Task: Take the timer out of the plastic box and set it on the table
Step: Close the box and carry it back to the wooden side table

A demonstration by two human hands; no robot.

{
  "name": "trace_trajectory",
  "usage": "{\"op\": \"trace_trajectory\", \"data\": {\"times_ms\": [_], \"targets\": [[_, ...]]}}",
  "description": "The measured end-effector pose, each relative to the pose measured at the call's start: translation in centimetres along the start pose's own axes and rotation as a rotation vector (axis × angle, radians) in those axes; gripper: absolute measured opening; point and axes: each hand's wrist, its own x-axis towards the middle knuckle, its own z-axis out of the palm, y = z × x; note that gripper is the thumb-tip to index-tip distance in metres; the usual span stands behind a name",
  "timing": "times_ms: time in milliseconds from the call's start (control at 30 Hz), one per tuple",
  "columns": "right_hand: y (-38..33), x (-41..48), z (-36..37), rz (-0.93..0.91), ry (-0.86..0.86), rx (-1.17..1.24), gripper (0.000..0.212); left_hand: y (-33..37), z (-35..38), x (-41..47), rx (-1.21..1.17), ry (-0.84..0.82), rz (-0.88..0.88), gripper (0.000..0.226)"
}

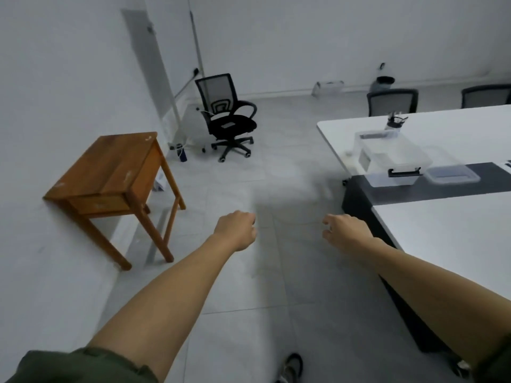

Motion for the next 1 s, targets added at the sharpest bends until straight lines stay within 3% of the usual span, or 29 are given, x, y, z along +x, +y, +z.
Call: {"op": "trace_trajectory", "data": {"times_ms": [233,367,600,1000], "targets": [[4.3,13.1,-1.4,0.132,-0.037,0.049,0.026,1.0,-1.7,14.5,0.023,-0.052,0.081,0.034],[6.3,21.2,-3.7,0.177,-0.010,0.088,0.035,1.1,-3.6,23.3,0.016,-0.024,0.118,0.033],[10.1,31.1,-6.6,0.245,0.038,0.101,0.031,1.6,-5.9,37.1,0.025,-0.032,0.217,0.031],[17.3,46.0,-10.2,0.643,0.135,0.168,0.042,7.2,-9.9,63.4,0.079,-0.069,0.566,0.033]]}}
